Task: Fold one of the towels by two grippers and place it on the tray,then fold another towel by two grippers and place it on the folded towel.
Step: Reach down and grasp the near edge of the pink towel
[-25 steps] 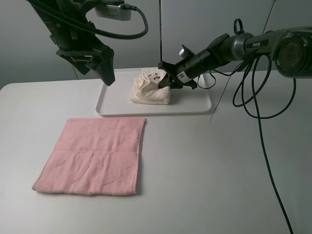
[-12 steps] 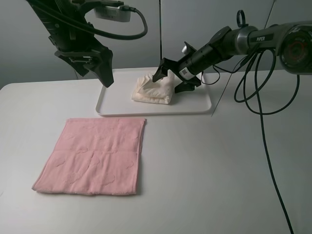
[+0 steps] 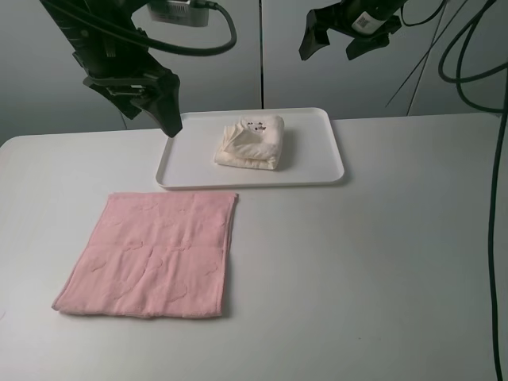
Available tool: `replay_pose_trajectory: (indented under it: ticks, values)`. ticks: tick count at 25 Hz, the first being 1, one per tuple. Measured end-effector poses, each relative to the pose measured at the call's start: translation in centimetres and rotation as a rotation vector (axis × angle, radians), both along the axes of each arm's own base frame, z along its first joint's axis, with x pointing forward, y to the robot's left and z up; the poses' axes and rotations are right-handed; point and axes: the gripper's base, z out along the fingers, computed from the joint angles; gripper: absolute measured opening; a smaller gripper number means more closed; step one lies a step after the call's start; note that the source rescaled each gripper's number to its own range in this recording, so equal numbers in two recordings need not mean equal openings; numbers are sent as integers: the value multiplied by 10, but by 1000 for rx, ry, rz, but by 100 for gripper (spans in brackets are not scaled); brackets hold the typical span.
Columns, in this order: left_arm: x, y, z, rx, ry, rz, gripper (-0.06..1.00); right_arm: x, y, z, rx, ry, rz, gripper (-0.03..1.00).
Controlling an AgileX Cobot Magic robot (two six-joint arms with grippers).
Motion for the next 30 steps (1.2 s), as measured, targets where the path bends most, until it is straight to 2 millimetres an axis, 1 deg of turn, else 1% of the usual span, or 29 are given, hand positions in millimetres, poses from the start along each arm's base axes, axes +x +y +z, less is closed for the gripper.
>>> replay_pose_trajectory:
  ticks: [2,5,8,9,12,13,15,17,19,22,24,27,30]
  values:
    - [-5,3,10,-2,-29,-7,99,-10,-10,16,-100,-2,1,100]
    - [-9,10,23,2,-73,-23,99,-28,-21,27,-198,24,7,100]
    - [-10,23,33,0,-104,-5,99,-51,-27,26,-215,52,7,100]
    - [-10,29,36,0,-113,0,99,-60,-28,22,-212,70,7,100]
    - [-17,47,44,14,-144,-17,99,-95,-32,17,-181,107,5,100]
    - [-21,53,44,24,-146,-31,99,-107,-33,13,-171,128,11,100]
    - [-33,65,43,44,-144,-61,99,-132,-34,13,-138,139,25,100]
    - [-45,75,36,70,-128,-96,99,-155,-35,9,-110,165,53,100]
    - [-58,81,25,116,-98,-149,99,-173,-34,7,-74,179,78,100]
    - [-74,92,4,210,-49,-220,99,-192,-28,2,5,204,146,100]
    - [-81,100,-12,286,-3,-252,99,-204,-16,-3,22,201,259,100]
    - [-90,110,-35,383,71,-326,99,-220,16,-6,-28,151,510,100]
    - [-99,114,-53,405,122,-369,99,-238,46,-7,-101,76,740,100]
